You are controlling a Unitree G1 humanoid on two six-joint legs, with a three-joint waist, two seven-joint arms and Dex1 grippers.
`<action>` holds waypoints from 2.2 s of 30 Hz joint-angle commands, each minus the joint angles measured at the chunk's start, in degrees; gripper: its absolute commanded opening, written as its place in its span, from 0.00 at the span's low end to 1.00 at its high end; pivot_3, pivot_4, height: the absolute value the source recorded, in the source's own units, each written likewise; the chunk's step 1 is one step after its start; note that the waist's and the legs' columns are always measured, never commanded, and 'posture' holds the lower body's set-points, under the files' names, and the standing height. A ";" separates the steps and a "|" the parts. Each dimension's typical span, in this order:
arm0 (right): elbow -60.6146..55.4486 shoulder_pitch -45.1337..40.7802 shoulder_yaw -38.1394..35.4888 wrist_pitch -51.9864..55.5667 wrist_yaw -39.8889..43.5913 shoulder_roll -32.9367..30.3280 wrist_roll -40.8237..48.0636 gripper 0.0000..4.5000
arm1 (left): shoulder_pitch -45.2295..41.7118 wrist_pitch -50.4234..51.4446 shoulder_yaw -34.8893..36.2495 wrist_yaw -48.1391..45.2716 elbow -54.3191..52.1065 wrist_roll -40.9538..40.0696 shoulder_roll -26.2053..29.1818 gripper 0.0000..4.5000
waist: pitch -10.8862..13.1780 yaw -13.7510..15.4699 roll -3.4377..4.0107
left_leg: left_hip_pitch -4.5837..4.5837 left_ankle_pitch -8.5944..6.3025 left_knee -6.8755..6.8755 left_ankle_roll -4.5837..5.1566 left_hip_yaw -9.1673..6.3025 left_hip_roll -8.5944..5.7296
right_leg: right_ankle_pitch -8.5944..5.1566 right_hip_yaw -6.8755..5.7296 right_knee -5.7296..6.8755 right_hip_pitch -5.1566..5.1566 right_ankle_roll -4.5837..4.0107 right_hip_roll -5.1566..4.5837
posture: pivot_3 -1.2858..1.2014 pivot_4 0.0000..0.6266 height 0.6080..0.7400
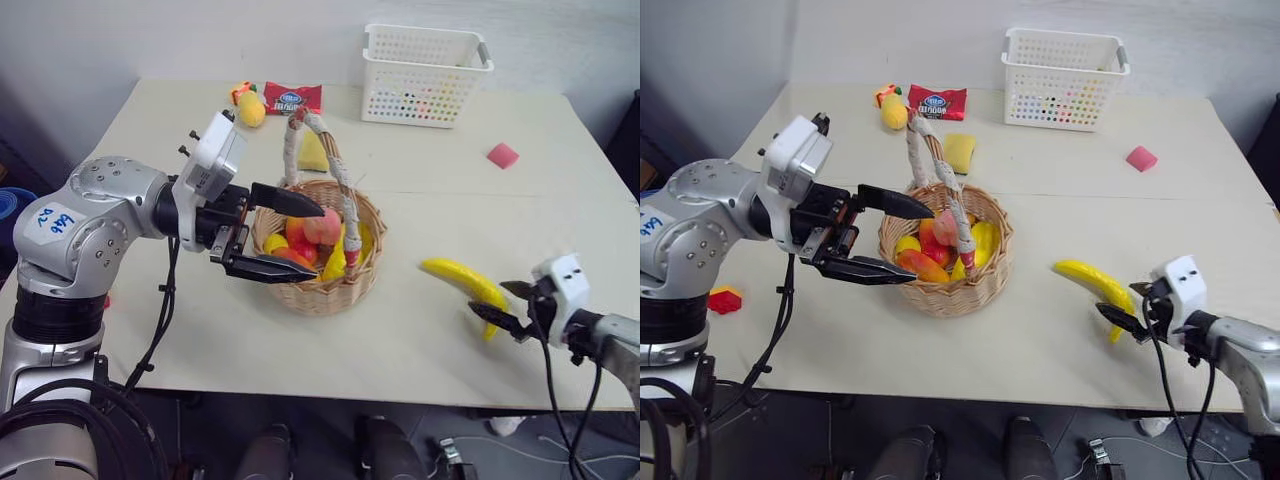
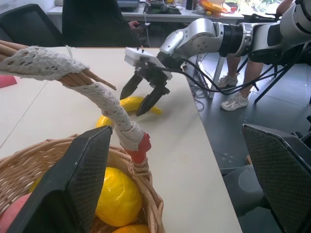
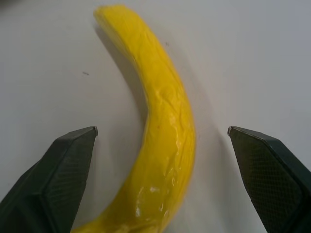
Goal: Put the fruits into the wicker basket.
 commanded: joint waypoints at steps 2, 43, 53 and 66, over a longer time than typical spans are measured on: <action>-2.83 0.12 -1.71 0.19 0.71 0.86 1.36 0.72 | -1.34 -0.47 1.51 0.69 -0.79 -0.05 0.79 1.00 | 0.00 0.02 0.00 | 0.02 0.01 0.00 -0.01 0.00 0.00 | 0.00 0.00 0.02 0.00 0.00 0.01 | 0.52 0.24 1.00; -2.29 -51.79 28.05 9.51 0.92 21.30 -1.00 0.53 | 7.58 1.91 14.13 9.52 -5.84 -6.86 7.20 1.00 | 0.01 -1.66 0.01 | -0.93 0.19 0.15 -0.26 -0.09 0.00 | -0.01 -0.49 0.52 -1.17 -0.04 -0.08 | 0.52 0.24 1.00; -23.31 -37.13 4.83 22.43 -0.05 7.70 13.55 0.74 | 7.79 1.06 13.04 8.14 -4.84 -7.01 7.15 1.00 | 0.01 -0.35 0.01 | -1.01 0.14 0.10 -0.18 -0.20 -0.11 | -0.01 -0.58 0.40 -1.16 -0.04 -0.19 | 0.52 0.24 1.00; -32.70 -28.54 7.85 23.88 -9.94 12.98 26.84 0.74 | 4.90 0.16 10.20 5.14 -1.53 -5.54 7.71 1.00 | 0.01 -0.47 0.00 | -0.68 0.29 0.09 -0.22 0.01 -0.02 | 0.01 -0.21 0.56 -1.06 -0.05 -0.05 | 0.52 0.24 1.00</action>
